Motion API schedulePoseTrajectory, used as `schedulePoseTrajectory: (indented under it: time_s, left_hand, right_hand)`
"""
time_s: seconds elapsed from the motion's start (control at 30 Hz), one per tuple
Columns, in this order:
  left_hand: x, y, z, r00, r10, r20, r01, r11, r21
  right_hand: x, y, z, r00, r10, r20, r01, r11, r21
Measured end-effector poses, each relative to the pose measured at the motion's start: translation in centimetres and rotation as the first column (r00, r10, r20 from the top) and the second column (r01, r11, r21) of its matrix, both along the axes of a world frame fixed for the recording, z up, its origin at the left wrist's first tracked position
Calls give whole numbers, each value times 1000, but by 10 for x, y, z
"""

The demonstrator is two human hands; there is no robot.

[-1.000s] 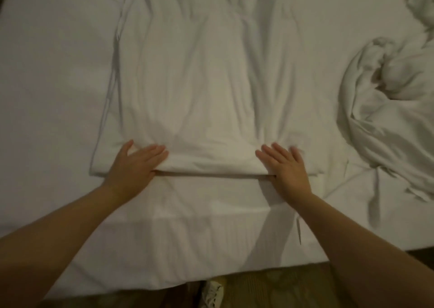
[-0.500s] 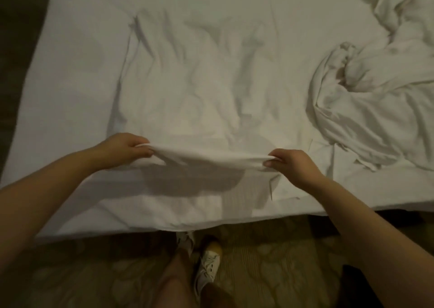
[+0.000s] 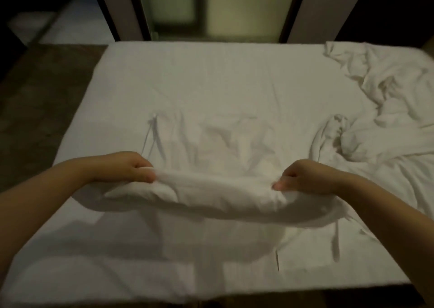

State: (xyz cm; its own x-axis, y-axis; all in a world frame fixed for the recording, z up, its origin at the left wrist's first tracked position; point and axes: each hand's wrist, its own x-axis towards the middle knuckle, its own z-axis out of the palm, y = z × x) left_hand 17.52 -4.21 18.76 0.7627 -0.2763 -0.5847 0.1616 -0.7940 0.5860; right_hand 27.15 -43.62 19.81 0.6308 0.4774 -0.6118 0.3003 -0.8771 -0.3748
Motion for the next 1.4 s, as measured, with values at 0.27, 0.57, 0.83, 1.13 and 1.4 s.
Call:
schedulePoseTrajectory:
  time_s: [0.27, 0.57, 0.83, 1.13, 1.4]
  left_hand:
    - [223, 34, -12, 799, -9, 601, -291, 869, 400]
    - [202, -9, -194, 892, 204, 404, -407, 751, 519]
    - [124, -16, -249, 870, 302, 389, -470, 747, 470]
    - [175, -86, -203, 787, 605, 123, -617, 775, 137]
    - [228, -164, -38, 729, 676, -106, -665, 663, -344]
  right_hand:
    - [201, 80, -33, 565, -122, 816, 208, 978, 2]
    - [165, 81, -196, 735, -281, 617, 372, 928, -20]
    - [144, 30, -251, 704, -705, 85, 708, 688, -162]
    - [170, 17, -196, 551, -716, -428, 827, 538, 164]
    - [237, 53, 41, 872, -462, -160, 466, 684, 561]
